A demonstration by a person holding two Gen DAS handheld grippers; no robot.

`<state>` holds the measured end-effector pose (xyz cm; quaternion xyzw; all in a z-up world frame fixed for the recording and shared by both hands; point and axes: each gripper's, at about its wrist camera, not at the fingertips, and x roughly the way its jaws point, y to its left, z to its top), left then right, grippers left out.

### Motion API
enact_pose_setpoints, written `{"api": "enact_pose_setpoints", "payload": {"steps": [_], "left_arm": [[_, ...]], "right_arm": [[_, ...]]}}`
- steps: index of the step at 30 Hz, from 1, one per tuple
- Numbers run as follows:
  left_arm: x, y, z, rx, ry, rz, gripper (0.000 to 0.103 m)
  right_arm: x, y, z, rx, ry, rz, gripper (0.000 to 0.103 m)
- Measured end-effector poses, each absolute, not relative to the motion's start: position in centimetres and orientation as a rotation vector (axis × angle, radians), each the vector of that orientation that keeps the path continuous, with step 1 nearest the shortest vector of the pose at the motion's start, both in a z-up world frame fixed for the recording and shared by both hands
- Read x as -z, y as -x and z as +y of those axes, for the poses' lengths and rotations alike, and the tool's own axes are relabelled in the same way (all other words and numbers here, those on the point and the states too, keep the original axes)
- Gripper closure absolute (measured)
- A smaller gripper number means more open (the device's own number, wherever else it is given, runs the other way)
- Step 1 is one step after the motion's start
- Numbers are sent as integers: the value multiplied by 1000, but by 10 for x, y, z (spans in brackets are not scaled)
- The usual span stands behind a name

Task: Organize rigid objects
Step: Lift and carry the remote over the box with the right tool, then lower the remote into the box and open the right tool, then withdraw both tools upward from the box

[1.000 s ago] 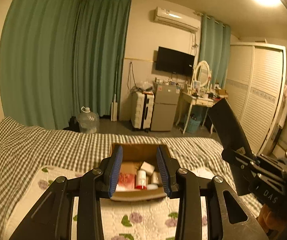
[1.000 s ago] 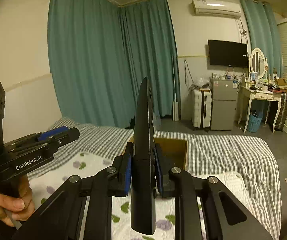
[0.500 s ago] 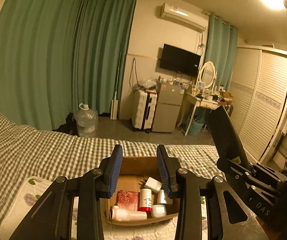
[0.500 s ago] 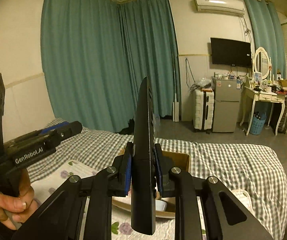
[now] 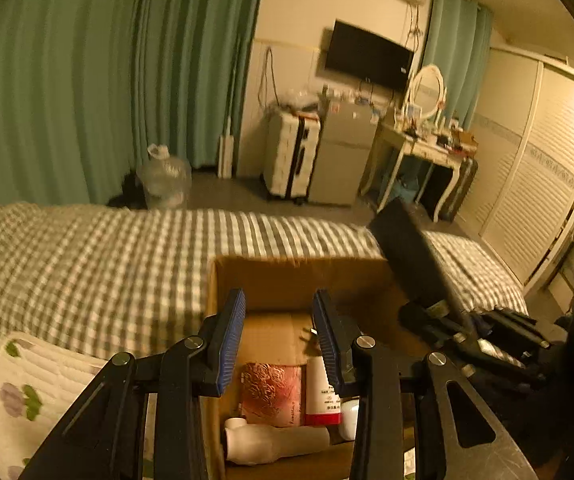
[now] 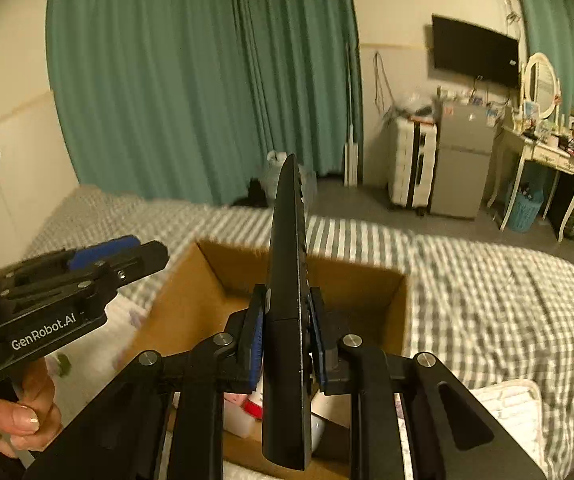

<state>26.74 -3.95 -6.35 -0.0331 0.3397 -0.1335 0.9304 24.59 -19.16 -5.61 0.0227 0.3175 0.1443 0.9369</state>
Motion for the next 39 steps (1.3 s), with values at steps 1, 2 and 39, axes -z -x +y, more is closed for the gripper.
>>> {"api": "enact_pose_setpoints", "payload": {"steps": [1, 2, 39], "left_arm": [[68, -271, -41, 274, 62, 704, 66], [73, -273, -43, 272, 54, 713, 66], [-66, -188, -13, 288, 130, 505, 42]], "right_arm": [[68, -252, -189, -296, -34, 671, 84], [75, -255, -188, -299, -26, 690, 84], [-28, -168, -198, -162, 38, 522, 33]]}}
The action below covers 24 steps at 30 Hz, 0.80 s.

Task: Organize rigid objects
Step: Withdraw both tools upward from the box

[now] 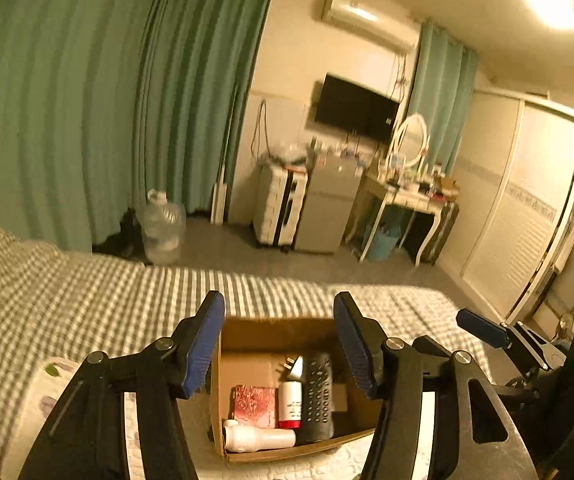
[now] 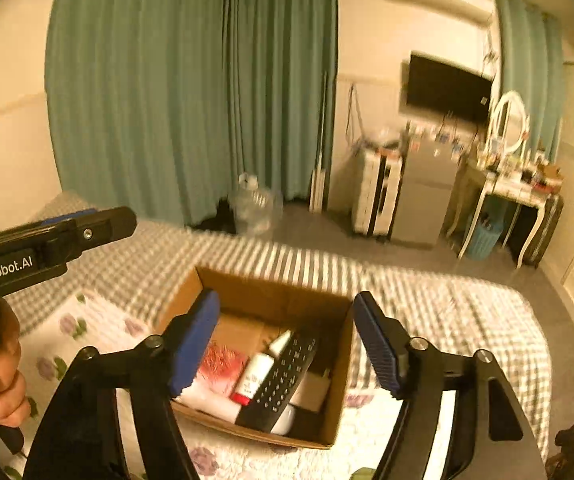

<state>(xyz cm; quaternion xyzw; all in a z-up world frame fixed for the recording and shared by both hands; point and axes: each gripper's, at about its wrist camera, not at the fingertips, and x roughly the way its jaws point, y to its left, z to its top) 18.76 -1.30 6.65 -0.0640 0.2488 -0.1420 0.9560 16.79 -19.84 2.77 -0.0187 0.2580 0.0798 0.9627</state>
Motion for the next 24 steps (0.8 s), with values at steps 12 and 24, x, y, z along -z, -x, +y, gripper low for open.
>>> {"api": "enact_pose_setpoints", "payload": {"steps": [12, 24], "left_arm": [[-127, -107, 5, 226, 112, 377, 40], [-114, -32, 2, 211, 54, 294, 40]], "right_arm": [[-113, -79, -206, -117, 42, 362, 2], [-122, 3, -205, -89, 22, 294, 0]]}}
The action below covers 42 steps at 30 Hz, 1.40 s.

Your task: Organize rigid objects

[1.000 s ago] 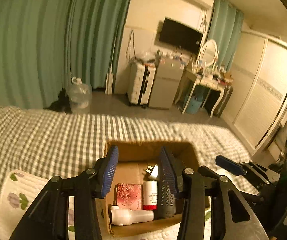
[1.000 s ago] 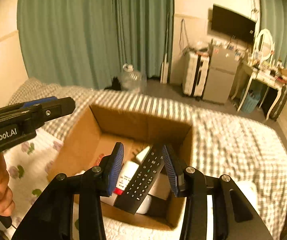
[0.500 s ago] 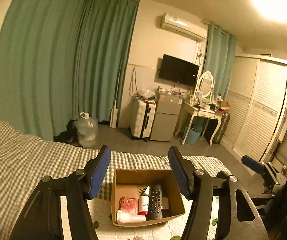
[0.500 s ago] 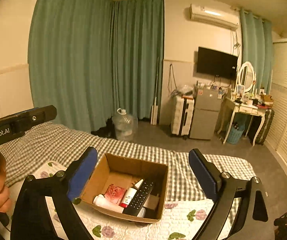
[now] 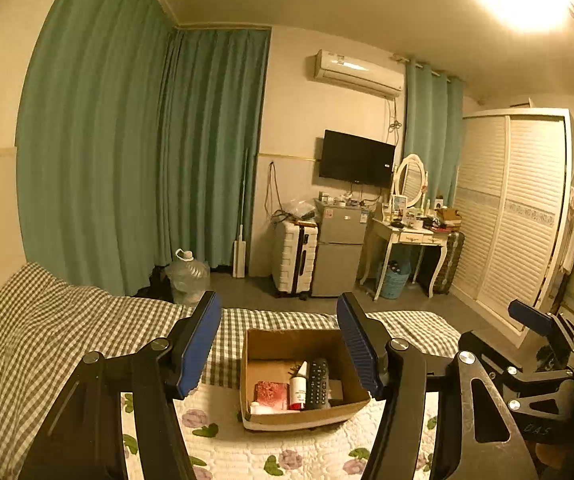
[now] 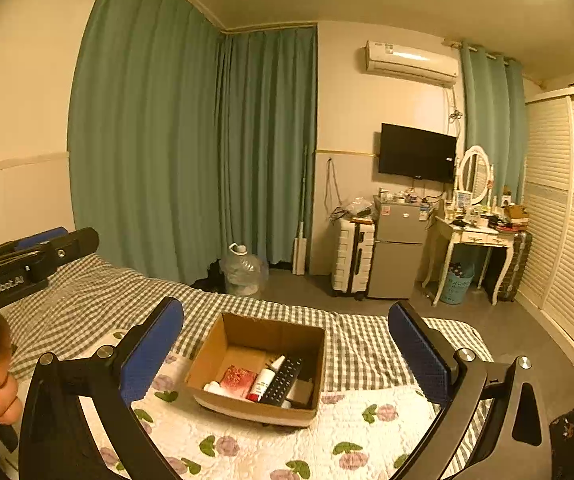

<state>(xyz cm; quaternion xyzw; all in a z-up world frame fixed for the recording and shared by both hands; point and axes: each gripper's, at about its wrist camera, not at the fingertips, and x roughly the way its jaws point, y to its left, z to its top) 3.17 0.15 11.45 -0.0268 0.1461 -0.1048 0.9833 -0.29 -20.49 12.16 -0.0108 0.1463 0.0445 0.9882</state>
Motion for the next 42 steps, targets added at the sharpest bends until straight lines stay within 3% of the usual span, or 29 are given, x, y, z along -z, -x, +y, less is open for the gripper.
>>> {"api": "enact_pose_setpoints", "payload": {"steps": [20, 42], "left_arm": [[-37, -17, -11, 203, 59, 374, 40], [-42, -10, -12, 168, 13, 351, 40]], "right_arm": [[-50, 27, -221, -30, -45, 352, 0], [-46, 27, -206, -56, -24, 391, 0]]}}
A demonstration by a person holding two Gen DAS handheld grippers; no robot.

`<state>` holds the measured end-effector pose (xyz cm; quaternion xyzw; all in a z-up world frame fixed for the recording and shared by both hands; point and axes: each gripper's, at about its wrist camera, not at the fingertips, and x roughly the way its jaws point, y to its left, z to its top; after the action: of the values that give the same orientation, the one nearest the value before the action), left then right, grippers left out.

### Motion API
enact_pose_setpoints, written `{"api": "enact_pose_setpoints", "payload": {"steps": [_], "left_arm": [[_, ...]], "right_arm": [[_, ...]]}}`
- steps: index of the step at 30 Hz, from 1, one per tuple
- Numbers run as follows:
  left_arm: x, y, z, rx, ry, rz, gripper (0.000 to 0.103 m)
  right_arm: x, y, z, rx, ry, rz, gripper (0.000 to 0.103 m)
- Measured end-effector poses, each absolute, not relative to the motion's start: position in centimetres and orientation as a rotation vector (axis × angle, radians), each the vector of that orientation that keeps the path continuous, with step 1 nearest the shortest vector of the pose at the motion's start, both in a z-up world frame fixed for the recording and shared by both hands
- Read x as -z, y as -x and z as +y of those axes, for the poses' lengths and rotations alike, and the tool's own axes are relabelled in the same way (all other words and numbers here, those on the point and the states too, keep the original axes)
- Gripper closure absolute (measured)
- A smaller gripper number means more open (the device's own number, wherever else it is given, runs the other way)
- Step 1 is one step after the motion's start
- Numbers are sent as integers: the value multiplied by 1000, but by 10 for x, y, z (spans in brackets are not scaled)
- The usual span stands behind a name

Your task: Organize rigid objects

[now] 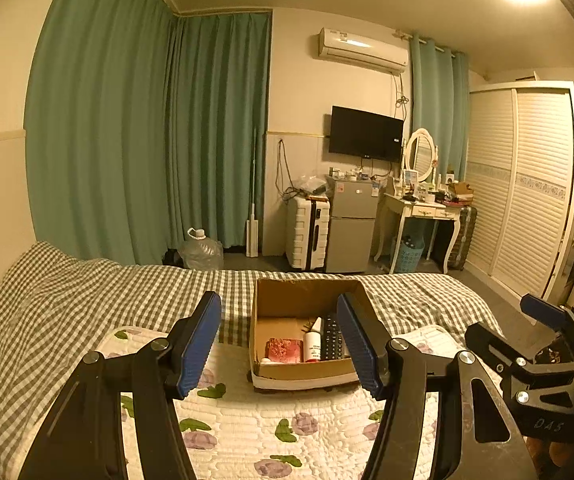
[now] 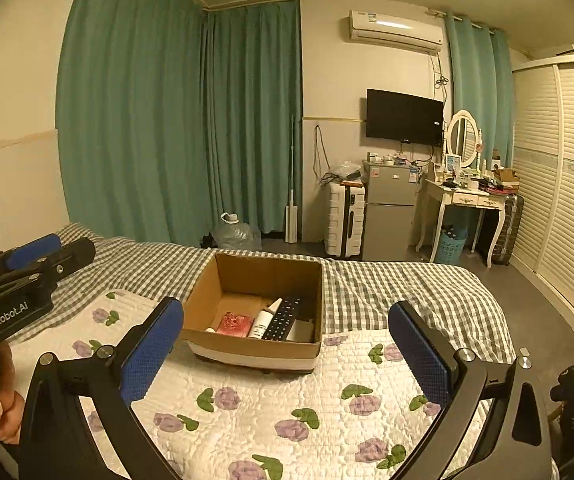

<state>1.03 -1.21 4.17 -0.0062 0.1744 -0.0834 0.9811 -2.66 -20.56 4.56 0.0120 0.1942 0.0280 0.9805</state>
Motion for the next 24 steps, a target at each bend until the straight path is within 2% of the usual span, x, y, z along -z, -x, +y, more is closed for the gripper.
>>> {"api": "enact_pose_setpoints", "payload": {"steps": [24], "left_arm": [[-33, -10, -15, 147, -7, 384, 40]], "right_arm": [[-43, 25, -196, -67, -5, 398, 0]]}}
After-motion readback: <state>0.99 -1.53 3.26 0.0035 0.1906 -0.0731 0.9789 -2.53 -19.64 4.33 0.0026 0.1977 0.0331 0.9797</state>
